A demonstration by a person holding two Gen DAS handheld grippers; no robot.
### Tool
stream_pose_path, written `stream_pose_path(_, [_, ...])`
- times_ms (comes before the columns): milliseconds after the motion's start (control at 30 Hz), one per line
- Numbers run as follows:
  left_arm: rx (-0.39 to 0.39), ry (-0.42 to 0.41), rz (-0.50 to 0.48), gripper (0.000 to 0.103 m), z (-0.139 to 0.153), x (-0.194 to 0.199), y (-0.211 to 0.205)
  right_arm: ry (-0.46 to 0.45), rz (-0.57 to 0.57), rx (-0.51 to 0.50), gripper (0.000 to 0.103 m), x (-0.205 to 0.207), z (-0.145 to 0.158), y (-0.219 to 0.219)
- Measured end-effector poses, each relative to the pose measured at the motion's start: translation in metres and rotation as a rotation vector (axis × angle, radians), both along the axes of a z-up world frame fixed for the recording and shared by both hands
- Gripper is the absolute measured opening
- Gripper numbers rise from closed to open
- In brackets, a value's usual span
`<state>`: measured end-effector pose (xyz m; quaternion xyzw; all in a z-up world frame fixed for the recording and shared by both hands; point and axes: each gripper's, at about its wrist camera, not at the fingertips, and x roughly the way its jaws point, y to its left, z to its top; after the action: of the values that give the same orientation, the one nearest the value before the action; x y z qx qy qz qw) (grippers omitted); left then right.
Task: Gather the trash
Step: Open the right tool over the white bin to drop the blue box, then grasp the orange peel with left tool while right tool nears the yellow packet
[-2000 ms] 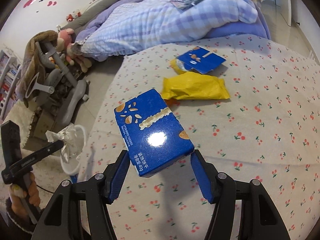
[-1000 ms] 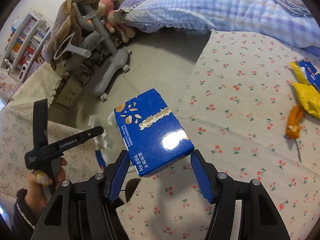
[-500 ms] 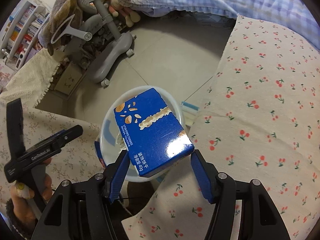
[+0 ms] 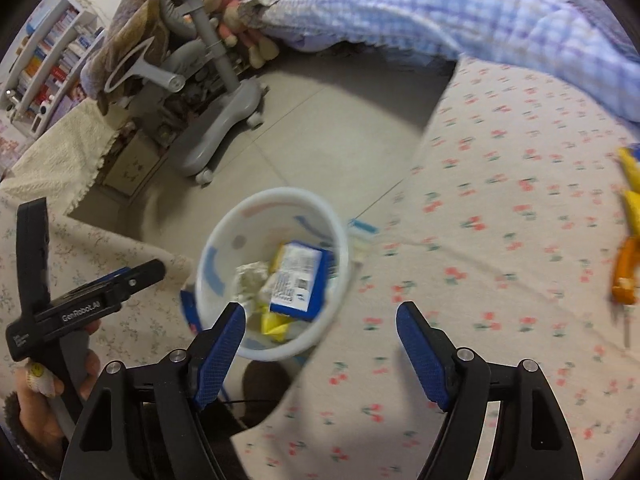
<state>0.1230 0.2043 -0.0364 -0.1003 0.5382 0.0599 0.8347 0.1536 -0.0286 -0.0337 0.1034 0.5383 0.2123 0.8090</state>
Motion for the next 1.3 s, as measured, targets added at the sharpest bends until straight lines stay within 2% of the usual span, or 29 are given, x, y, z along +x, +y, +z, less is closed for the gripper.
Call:
stream_pose_path(267, [-0.005, -0.024, -0.041, 0.095, 0.006, 0.007, -0.036, -0.07, -0.142, -0.056, 0.079, -0.011, 0.017, -0.064])
stream_pose_path(467, [-0.01, -0.031, -0.104, 0.095, 0.009, 0.015, -0.08, -0.092, -0.258, -0.06, 0.079, -0.018, 0.023, -0.123])
stream_pose_path(700, [-0.019, -0.053, -0.209, 0.095, 0.015, 0.021, -0.147, -0.14, -0.38, -0.13, 0.079, -0.033, 0.028, -0.19])
stream_pose_path(1000, [0.0, -0.06, -0.419, 0.095, 0.018, 0.036, -0.255, -0.138, -0.521, -0.178, 0.079, -0.051, 0.021, -0.28])
stream_pose_path(1200, [-0.025, -0.068, -0.515, 0.095, 0.002, 0.052, -0.316, -0.11, -0.609, -0.164, 0.08, -0.058, 0.008, -0.331])
stream_pose_path(1233, [-0.042, -0.067, -0.524, 0.094, -0.002, 0.053, -0.324, -0.107, -0.624, -0.162, 0.08, -0.057, 0.005, -0.339])
stream_pose_path(1300, [-0.079, -0.066, -0.544, 0.085, -0.012, 0.056, -0.336, -0.099, -0.645, -0.152, 0.08, -0.057, 0.001, -0.348])
